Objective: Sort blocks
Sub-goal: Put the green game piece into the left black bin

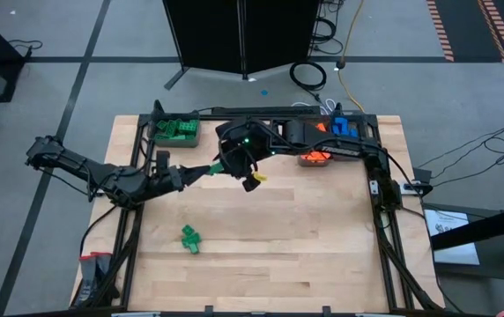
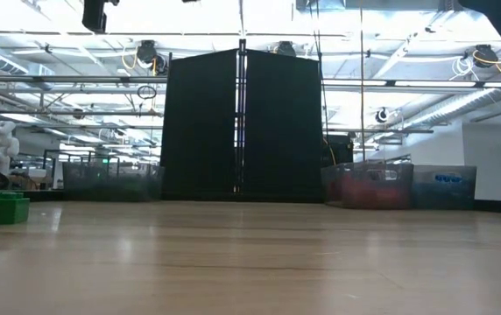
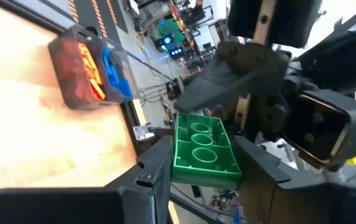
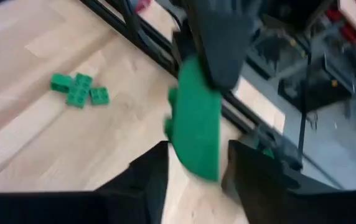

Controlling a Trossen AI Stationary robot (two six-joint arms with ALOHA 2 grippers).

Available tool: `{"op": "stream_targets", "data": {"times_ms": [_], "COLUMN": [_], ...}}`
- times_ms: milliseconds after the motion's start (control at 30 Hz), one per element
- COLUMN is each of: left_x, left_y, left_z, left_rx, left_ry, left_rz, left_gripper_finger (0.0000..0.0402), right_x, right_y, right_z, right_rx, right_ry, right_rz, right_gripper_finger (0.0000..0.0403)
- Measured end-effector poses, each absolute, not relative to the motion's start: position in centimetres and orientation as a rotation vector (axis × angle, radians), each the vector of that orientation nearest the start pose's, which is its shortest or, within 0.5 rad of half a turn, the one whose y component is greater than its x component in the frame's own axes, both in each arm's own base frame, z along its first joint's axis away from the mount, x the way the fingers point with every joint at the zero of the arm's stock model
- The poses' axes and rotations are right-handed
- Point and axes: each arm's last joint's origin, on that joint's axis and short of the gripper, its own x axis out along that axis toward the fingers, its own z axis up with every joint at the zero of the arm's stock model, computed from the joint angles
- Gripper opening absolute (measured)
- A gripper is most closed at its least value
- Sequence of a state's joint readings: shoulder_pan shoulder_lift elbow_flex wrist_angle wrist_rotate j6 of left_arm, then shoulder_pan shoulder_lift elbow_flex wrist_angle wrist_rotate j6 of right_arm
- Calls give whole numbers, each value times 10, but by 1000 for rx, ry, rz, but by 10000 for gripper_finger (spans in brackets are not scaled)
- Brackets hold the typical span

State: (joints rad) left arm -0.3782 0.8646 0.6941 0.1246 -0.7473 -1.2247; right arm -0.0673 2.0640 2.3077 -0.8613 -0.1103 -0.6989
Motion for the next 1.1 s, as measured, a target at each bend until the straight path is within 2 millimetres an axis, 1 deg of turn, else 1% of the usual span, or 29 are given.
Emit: {"op": "stream_targets", "data": {"times_ms": [167, 267, 367, 500, 633, 733, 833, 1000, 1100], "left_x": [183, 183, 182, 176, 162, 147, 135, 124, 120], "left_y": [-48, -41, -31, -11, 17, 36, 54, 79, 92], "left_z": [316, 313, 304, 287, 269, 259, 254, 253, 251], "left_rx": [-1135, -1079, -997, -814, -619, -569, -526, -490, -506], "left_ry": [-211, -218, -214, -164, -65, 2, 53, 129, 161], "left_rz": [420, 503, 657, 931, 1214, 1396, 1550, 1697, 1761], "left_gripper_finger": [131, 131, 131, 130, 130, 130, 130, 130, 130], "right_x": [443, 441, 435, 429, 425, 422, 422, 421, 420], "right_y": [-30, -34, -41, -51, -58, -60, -61, -61, -61], "right_z": [394, 391, 386, 381, 378, 376, 376, 375, 375], "right_rx": [-636, -643, -614, -553, -495, -479, -473, -453, -449], "right_ry": [646, 703, 776, 852, 902, 929, 939, 950, 955], "right_rz": [194, 166, 168, 154, 142, 141, 141, 137, 138], "right_gripper_finger": [203, 213, 215, 209, 206, 206, 206, 206, 206]}}
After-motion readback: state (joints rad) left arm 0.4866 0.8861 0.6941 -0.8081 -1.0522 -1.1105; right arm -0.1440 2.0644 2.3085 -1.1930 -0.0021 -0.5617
